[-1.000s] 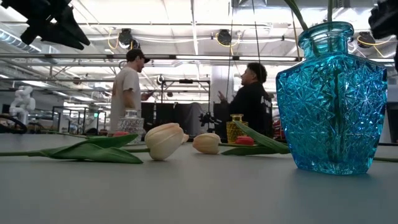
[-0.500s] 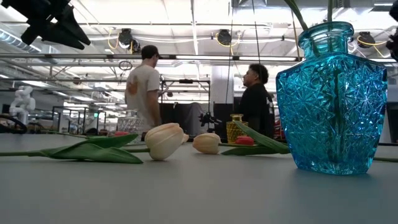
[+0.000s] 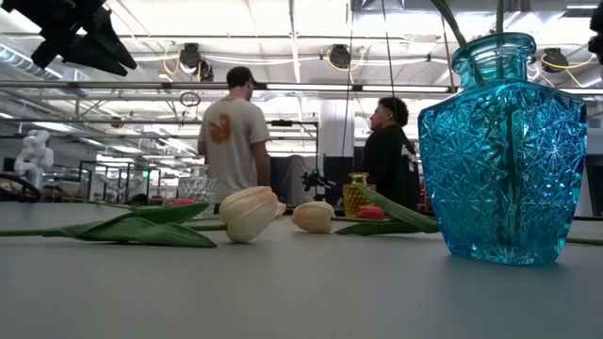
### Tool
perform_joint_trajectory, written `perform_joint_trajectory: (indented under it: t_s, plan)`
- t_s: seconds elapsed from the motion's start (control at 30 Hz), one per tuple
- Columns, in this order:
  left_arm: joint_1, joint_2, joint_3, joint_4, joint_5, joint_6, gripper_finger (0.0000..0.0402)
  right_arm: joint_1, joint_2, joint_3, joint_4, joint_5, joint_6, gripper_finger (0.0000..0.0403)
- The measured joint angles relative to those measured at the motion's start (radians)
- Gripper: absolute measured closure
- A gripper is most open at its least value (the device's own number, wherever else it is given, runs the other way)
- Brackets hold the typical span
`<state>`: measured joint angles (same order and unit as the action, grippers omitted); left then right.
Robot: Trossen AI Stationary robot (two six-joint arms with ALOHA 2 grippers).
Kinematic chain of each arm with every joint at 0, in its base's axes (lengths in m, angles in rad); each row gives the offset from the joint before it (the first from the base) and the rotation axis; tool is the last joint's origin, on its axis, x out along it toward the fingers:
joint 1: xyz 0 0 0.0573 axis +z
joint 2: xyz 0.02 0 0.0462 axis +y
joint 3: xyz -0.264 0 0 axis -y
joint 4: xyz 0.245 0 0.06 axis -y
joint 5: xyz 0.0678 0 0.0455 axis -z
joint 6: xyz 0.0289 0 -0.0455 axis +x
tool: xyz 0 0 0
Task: Sort flowers into vase by color
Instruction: Put the bottom right red tulip into the transparent vase
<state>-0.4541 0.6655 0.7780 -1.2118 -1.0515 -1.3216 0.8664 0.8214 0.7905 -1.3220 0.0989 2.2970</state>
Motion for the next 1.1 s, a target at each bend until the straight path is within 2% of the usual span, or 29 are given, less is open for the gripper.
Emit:
perform_joint_trajectory:
  t_s: [0.1,0.57,0.93,1.1]
  plan:
    - [0.000,0.000,0.000,0.000,0.000,0.000,0.0278,-0.017,0.044,0.010,-0.054,-0.052,-0.006,0.0403]
    - [0.000,0.000,0.000,0.000,0.000,-0.005,0.0278,-0.029,0.197,0.010,-0.023,-0.045,-0.121,0.0403]
    - [0.000,0.000,0.001,0.028,0.000,-0.001,0.0278,-0.029,0.293,0.010,-0.023,-0.056,-0.073,0.0401]
    - [0.000,0.000,0.001,0.028,0.000,-0.001,0.0278,-0.029,0.337,0.010,-0.022,-0.056,-0.074,0.0384]
